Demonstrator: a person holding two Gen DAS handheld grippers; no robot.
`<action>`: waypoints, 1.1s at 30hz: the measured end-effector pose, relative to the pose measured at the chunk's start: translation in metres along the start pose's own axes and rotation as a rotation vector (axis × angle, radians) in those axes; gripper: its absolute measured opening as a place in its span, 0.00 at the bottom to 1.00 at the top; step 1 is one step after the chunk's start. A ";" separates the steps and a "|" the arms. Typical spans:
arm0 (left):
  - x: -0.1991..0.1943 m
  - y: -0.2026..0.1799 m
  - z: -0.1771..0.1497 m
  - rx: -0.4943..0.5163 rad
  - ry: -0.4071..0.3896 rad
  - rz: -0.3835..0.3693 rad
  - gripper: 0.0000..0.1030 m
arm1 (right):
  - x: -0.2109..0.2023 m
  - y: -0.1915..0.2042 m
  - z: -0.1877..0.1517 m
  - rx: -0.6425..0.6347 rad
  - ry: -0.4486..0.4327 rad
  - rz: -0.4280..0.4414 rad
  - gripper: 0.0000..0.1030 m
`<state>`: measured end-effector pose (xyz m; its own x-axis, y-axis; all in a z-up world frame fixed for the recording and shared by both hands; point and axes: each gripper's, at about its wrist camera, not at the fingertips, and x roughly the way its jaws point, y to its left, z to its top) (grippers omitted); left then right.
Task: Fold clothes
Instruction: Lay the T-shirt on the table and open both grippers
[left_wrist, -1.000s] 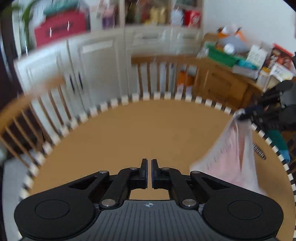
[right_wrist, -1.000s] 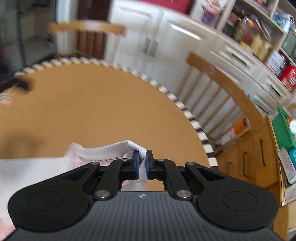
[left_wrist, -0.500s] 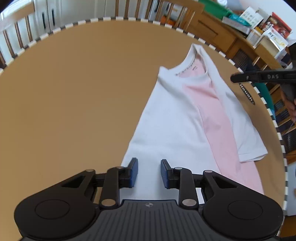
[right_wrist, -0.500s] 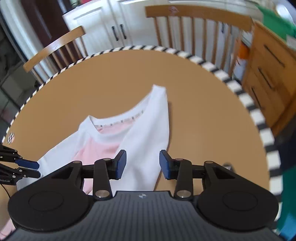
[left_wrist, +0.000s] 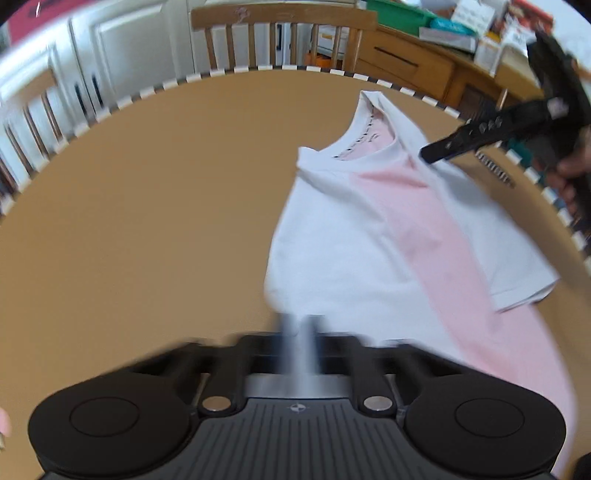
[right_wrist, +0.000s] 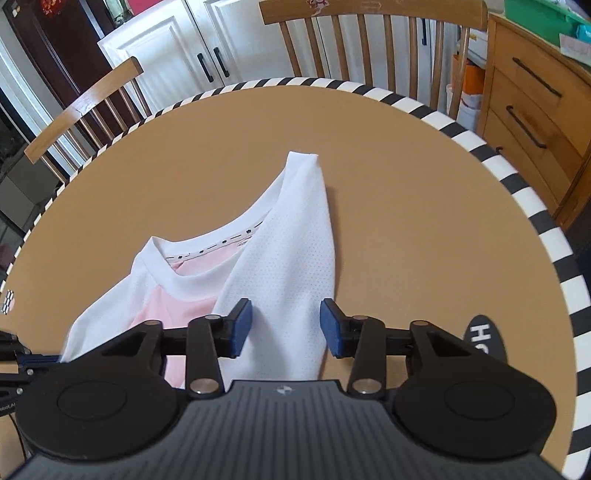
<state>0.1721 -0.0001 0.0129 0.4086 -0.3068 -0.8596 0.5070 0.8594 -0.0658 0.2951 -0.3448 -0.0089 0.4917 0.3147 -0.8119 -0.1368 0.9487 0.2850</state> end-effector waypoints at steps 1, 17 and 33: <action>0.000 -0.001 0.000 0.000 -0.002 0.002 0.03 | 0.002 0.001 0.000 0.000 -0.004 -0.001 0.34; -0.001 0.131 0.098 0.211 -0.106 0.598 0.02 | -0.016 0.014 0.053 -0.187 -0.044 -0.127 0.00; 0.040 0.176 0.088 0.167 0.001 0.584 0.03 | 0.060 0.026 0.097 0.092 0.077 0.133 0.02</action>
<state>0.3444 0.1030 0.0112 0.6548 0.1963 -0.7299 0.3114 0.8098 0.4972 0.4039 -0.3041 -0.0008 0.4069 0.4416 -0.7997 -0.1153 0.8932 0.4346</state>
